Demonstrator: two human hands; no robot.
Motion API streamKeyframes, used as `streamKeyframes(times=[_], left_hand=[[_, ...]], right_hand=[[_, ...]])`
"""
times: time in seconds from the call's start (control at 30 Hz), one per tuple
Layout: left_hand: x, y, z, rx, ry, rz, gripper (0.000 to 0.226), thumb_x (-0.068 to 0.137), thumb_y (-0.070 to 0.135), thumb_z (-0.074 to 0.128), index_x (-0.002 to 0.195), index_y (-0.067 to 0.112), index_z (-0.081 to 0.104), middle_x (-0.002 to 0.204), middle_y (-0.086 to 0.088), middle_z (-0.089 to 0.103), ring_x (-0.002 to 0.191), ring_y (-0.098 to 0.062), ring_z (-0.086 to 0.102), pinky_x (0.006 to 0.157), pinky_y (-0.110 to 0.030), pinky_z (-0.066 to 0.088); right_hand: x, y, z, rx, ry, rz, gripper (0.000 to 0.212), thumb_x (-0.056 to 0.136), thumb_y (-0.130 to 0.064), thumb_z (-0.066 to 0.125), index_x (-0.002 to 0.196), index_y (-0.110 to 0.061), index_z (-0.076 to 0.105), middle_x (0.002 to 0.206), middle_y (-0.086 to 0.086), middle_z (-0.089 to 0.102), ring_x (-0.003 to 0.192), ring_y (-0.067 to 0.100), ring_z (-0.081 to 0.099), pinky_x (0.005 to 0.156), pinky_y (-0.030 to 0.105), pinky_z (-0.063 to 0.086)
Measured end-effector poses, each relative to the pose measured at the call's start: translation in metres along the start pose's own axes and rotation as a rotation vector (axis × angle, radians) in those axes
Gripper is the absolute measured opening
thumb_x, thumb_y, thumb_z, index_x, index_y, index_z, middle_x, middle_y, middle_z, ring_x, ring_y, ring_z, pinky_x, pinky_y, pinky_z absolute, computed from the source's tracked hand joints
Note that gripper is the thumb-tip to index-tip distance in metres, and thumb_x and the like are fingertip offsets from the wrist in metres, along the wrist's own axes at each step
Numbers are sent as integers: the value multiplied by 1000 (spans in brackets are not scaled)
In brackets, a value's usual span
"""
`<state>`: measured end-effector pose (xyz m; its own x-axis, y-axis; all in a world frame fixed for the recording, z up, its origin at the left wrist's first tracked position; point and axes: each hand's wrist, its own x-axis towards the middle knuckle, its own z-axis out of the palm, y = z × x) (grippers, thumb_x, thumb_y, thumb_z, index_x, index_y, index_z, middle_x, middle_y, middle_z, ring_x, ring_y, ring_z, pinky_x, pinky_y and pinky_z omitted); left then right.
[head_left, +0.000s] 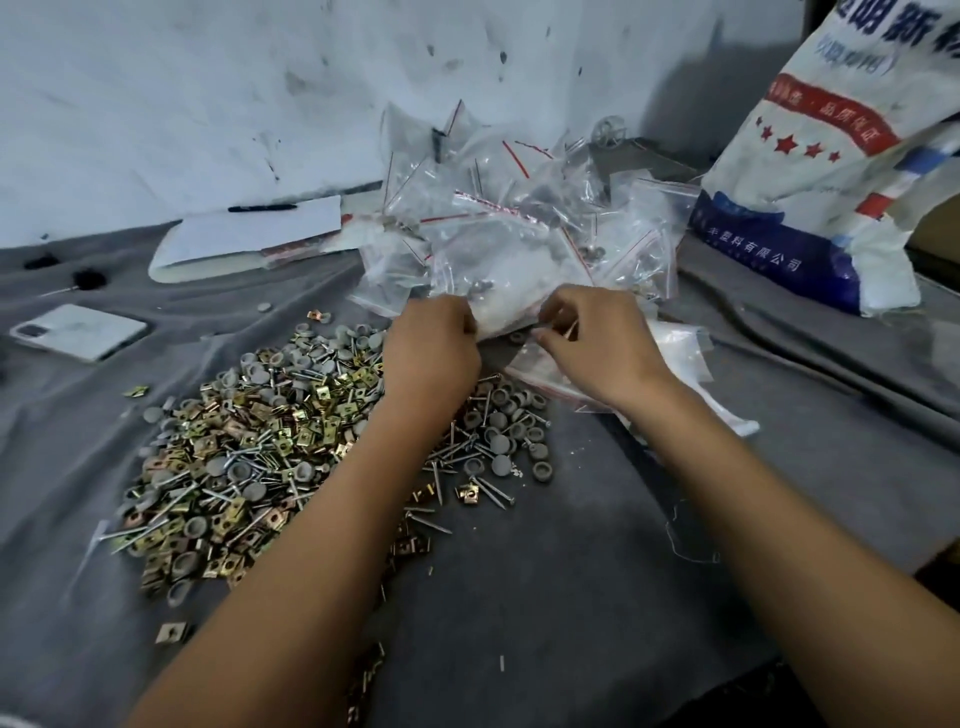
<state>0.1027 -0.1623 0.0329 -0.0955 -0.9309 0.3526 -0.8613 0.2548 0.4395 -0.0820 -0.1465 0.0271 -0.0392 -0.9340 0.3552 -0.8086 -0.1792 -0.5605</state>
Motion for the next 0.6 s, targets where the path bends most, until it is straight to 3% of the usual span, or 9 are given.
streamKeyframes(times=[0.07,0.13,0.23,0.33,0.4,0.5,0.6], left_hand=[[-1,0,-3,-363,36,-92,10,92,5,69,96,9,77,90,-6,77,81,-23,75,79,-40,63],[-1,2,-8,-853,6,-227,3,95,2,71,95,4,73,85,-6,79,73,-19,77,72,-36,65],[4,6,-15,-1379,-94,-384,12,102,2,60,92,0,66,85,-13,79,68,-22,77,64,-32,65],[11,9,-13,-1516,-154,-430,14,104,1,55,92,-4,62,85,-16,77,64,-21,76,65,-30,64],[18,13,-6,-1535,-111,-459,9,102,-1,58,103,-9,62,84,-18,75,65,-23,74,65,-30,65],[37,18,7,-1565,-31,-486,10,101,-3,60,93,-7,65,78,-16,74,66,-24,72,70,-32,65],[57,20,17,-1598,-84,-580,21,105,2,55,88,-3,65,86,-21,73,71,-27,70,69,-33,65]], right_hand=[[1,-7,6,52,30,12,35,86,-31,81,114,-19,64,101,2,69,89,20,67,80,35,54],[3,-10,7,206,53,143,53,85,-38,81,127,-19,56,114,4,63,98,22,65,85,39,55],[6,-9,3,507,27,393,55,91,-49,72,136,-24,51,121,1,61,98,20,66,72,40,59],[7,1,-3,697,-11,463,41,95,-48,69,125,-21,60,108,2,72,89,20,71,57,32,53],[8,7,-5,843,10,454,26,95,-32,73,114,-16,65,94,6,78,79,19,74,55,30,51],[13,15,-8,769,158,421,16,90,-5,75,104,-10,68,77,7,74,62,13,68,51,24,49],[19,22,-14,724,203,432,11,91,-7,73,101,-9,70,74,5,74,55,10,64,49,23,48]])
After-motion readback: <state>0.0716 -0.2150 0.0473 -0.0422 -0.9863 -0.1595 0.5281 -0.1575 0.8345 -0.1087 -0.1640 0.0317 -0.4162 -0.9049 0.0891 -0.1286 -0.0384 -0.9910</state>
